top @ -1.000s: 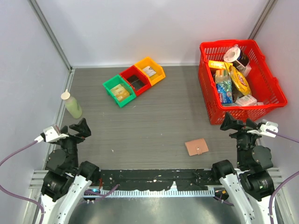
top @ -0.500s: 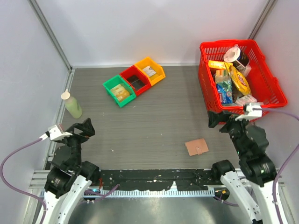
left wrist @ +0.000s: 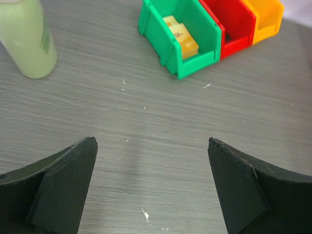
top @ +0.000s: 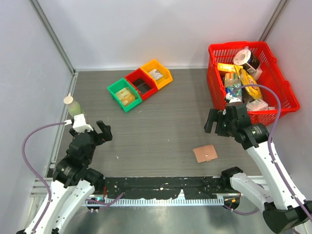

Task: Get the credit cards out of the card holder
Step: Move the card holder to the center of the board.

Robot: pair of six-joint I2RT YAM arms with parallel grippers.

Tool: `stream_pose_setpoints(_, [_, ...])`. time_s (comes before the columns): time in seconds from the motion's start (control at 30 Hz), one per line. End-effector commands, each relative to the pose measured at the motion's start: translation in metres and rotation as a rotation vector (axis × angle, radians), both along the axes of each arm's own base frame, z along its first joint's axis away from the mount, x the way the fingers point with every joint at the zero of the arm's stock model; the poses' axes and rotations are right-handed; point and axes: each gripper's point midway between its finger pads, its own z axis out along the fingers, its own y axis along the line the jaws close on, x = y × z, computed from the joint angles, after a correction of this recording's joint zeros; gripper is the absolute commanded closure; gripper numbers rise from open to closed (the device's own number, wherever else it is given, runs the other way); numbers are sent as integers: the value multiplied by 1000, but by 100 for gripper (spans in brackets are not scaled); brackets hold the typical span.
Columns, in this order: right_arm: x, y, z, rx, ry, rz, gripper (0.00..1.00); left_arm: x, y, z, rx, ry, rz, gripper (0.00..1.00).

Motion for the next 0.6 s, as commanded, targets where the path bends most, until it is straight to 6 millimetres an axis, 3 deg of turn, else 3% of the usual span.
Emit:
stream_pose_setpoints(0.0, [-16,5,-20,-15,94,-43,6,1,-13,9,-1,8,-80,0])
stream_pose_setpoints(0.13, [-25,22,-50,-73,164,-39,5,2,-23,4,-2,31,-127,0])
stream_pose_setpoints(0.23, [-34,33,-83,-90,240,-30,5,3,-23,-1,-4,67,-119,0])
stream_pose_setpoints(0.57, [-42,27,-138,-180,317,-129,4,2,-18,1,0,57,-95,0])
